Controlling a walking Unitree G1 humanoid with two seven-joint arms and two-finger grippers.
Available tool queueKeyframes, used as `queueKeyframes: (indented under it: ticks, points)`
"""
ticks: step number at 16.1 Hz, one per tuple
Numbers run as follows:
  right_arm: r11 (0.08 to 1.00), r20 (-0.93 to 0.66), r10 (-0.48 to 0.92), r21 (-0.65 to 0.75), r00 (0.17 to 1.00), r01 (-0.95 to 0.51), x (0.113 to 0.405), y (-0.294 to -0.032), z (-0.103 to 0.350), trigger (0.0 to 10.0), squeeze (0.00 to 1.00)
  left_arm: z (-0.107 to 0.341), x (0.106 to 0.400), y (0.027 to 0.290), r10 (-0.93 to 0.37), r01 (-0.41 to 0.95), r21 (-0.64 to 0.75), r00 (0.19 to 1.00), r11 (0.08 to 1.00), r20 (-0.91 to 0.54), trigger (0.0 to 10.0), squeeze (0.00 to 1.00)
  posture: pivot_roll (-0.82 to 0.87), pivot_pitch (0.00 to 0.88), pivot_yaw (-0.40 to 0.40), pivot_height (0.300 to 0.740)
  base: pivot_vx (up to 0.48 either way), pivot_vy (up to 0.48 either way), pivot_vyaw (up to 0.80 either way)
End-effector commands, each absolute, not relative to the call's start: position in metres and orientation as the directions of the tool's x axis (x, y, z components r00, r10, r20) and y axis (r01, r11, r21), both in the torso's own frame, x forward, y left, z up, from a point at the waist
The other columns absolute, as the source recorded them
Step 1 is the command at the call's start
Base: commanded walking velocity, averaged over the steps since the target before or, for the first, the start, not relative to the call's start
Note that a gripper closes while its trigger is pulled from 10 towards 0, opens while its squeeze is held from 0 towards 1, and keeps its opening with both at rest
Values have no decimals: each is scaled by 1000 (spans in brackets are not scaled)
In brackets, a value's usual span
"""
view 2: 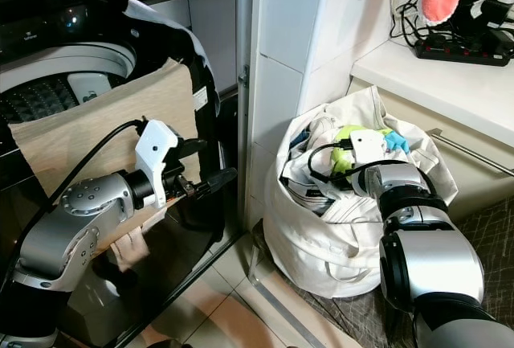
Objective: Clothes washing
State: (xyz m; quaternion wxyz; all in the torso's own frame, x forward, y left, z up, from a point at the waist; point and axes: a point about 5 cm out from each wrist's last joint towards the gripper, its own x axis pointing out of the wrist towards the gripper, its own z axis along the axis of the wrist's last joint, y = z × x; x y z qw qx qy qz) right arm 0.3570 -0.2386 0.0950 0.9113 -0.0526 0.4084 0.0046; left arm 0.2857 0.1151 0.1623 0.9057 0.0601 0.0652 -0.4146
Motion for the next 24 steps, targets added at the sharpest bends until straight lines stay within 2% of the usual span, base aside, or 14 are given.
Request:
queueKeyframes:
  ticks: [1, 7, 18, 24]
  points:
    - [995, -746, -25, -79, 665, -52, 358, -238, 97, 0, 0, 167, 285, 112, -750, 767, 87, 640, 635, -170, 10000, 0, 28, 0, -16, 740, 0, 0, 0]
    - [993, -751, -4, -83, 661, -88, 359, -238, 99, 0, 0, 167, 285, 111, -752, 768, 90, 639, 634, -163, 10000, 0, 24, 0, -14, 740, 0, 0, 0]
    - [998, -716, -5, -43, 698, -38, 363, -248, 114, 0, 0, 171, 285, 107, -779, 791, 64, 612, 609, -138, 10000, 0, 8, 0, -3, 740, 0, 0, 0]
    - [998, -666, 33, -11, 745, -54, 372, -259, 146, 0, 0, 178, 296, 113, -723, 729, 115, 685, 675, -93, 10000, 0, -5, 0, 9, 740, 0, 0, 0]
